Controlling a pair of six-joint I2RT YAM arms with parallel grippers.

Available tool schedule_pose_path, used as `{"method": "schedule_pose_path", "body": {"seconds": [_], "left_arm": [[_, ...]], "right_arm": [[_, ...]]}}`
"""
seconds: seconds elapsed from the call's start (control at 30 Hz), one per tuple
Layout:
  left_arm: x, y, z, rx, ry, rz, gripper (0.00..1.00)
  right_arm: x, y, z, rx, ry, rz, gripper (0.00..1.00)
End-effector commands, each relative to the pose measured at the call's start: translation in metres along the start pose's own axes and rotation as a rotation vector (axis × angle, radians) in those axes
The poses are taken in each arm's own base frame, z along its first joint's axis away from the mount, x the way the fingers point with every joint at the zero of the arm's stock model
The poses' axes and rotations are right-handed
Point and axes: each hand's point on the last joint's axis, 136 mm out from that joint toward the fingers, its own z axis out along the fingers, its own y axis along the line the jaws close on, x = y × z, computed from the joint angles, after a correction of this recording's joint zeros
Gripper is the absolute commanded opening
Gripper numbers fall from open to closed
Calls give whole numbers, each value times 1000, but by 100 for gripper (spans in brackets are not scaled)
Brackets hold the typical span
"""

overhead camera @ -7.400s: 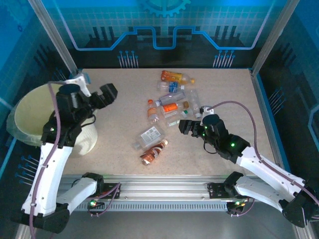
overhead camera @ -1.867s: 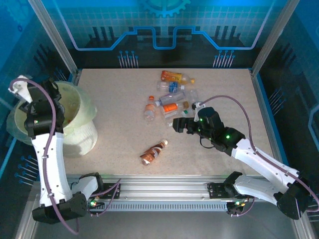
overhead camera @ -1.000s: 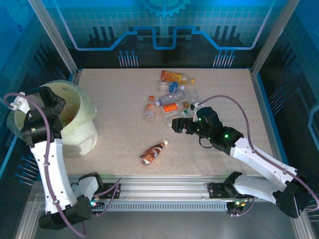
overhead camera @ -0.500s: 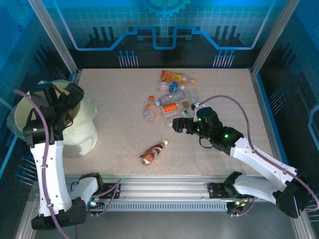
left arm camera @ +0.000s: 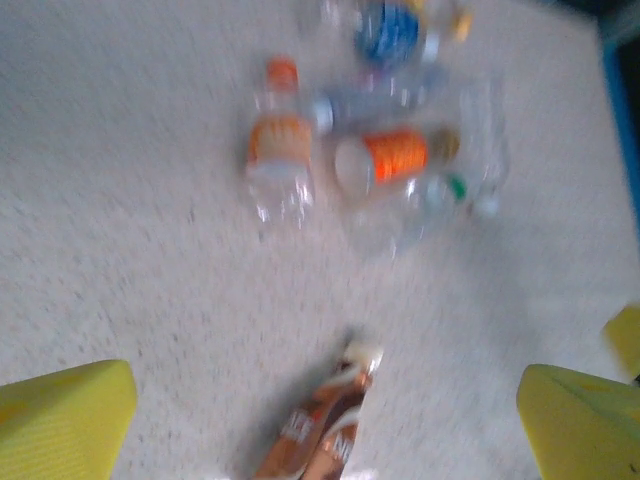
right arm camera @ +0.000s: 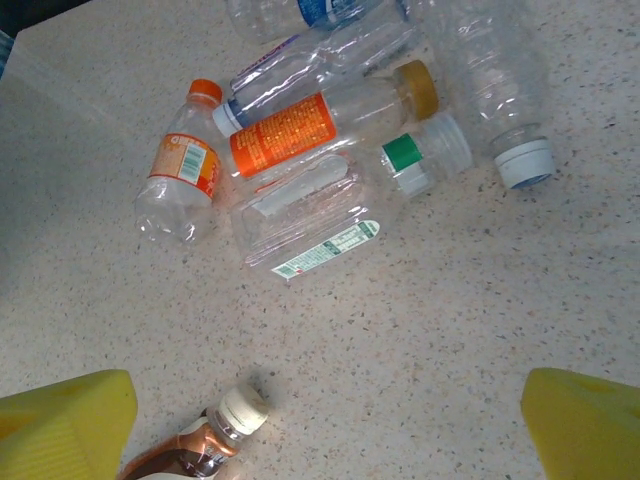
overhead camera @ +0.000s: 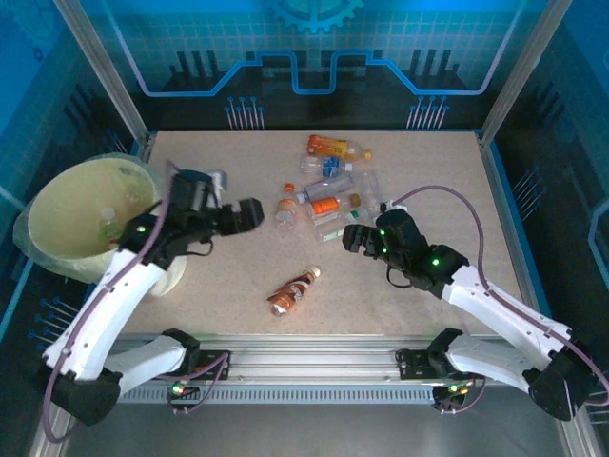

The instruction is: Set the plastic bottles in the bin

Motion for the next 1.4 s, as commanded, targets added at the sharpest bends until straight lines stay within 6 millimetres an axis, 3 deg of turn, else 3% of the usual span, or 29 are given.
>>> {"method": "schedule_pose_path", "body": {"seconds": [0.0, 0.23, 0.37, 0.5, 0.67, 0.8, 1.0, 1.13, 1.37], "left_arm": [[49, -4, 32, -72, 155, 139, 99], [133, -27, 94, -133, 385, 392, 99], [166, -33, 115, -146, 486, 489, 99], [188, -22, 134, -192, 571, 523, 99], [202, 0, 152, -297, 641, 562, 94], [220, 12, 162, -316, 706, 547, 85], [231, 15, 171, -293, 703, 498, 71], [226, 14, 174, -278, 676, 450, 62], [202, 10, 173, -232, 566, 367, 59]], "right_arm": [[1, -17, -3, 60, -16, 38, 100], [2, -21, -4, 72, -13, 53, 100], [2, -25, -6, 85, -14, 53, 100], [3, -29, -9, 89, -20, 65, 100], [5, -31, -12, 84, -25, 75, 100], [7, -4, -14, -63, 2, -16, 100], [5, 1, -17, -93, 1, -47, 100], [3, 6, -19, -118, -12, -64, 100], [4, 17, -23, -182, -7, -106, 100]]}}
